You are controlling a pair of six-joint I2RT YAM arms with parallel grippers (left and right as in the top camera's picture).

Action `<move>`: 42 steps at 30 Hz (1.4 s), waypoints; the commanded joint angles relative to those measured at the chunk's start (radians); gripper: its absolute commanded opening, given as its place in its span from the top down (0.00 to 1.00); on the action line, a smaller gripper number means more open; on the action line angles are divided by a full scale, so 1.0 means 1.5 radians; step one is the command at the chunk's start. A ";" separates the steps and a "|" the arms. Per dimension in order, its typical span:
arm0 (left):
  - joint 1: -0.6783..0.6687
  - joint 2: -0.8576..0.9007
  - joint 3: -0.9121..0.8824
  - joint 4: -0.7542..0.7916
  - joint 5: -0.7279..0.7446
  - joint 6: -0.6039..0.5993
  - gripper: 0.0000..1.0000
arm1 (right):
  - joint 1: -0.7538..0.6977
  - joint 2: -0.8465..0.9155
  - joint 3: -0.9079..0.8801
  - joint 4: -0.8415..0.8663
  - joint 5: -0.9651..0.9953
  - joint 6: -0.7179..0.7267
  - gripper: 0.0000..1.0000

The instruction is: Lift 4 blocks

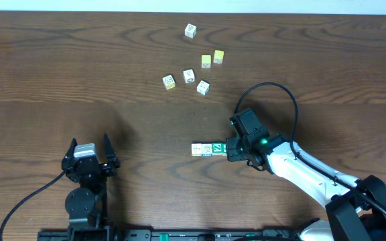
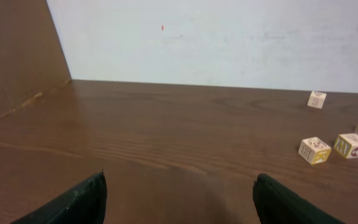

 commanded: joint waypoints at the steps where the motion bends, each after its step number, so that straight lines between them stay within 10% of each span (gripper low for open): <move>1: 0.003 0.001 -0.010 -0.002 0.021 -0.013 0.25 | 0.002 0.006 -0.003 0.000 0.015 -0.005 0.99; 6: 0.003 0.001 -0.010 -0.024 0.166 -0.026 0.24 | -0.005 0.006 -0.003 -0.003 0.015 -0.011 0.99; 42: -0.001 0.122 0.349 -0.015 0.273 -0.163 0.24 | -0.065 -0.315 0.163 -0.281 0.122 -0.083 0.96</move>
